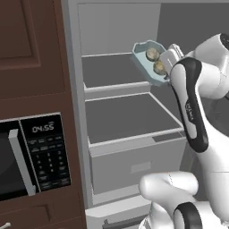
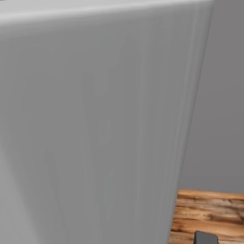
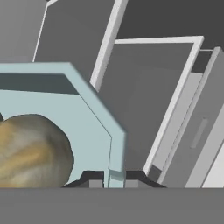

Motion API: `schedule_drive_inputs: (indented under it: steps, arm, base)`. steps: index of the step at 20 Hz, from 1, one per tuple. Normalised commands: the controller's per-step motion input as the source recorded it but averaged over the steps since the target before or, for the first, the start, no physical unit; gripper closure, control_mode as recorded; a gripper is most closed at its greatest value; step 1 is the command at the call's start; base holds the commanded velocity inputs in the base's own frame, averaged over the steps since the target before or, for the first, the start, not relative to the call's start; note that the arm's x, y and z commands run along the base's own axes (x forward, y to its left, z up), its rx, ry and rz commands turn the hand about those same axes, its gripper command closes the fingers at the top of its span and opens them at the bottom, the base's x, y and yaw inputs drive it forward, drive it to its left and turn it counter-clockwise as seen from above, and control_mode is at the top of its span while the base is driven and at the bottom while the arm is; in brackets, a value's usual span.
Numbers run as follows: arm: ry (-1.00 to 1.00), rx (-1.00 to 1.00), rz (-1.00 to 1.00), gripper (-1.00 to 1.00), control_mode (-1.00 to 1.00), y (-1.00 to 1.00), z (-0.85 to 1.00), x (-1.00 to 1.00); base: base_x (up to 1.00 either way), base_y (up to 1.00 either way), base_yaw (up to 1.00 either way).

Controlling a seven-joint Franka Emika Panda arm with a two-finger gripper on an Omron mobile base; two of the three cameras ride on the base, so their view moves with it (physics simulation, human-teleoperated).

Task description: Place two dumplings into each of the tupperware containers and then place the containers in the fridge.

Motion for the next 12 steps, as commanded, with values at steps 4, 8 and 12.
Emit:
schedule_drive_inputs:
  steps: [4,8,12]
  arm:
    - [0.03,0.00,0.00,1.00,-1.00,0.00,0.00,0.84]
    - [0.02,0.00,0.00,1.00,-1.00,0.00,-0.18,0.70]
    - [0.00,0.00,0.00,1.00,-1.00,0.00,-0.40,0.34]
  base:
    - [0.00,0.00,0.00]
    - [0.00,0.00,0.00]
    - [0.00,0.00,0.00]
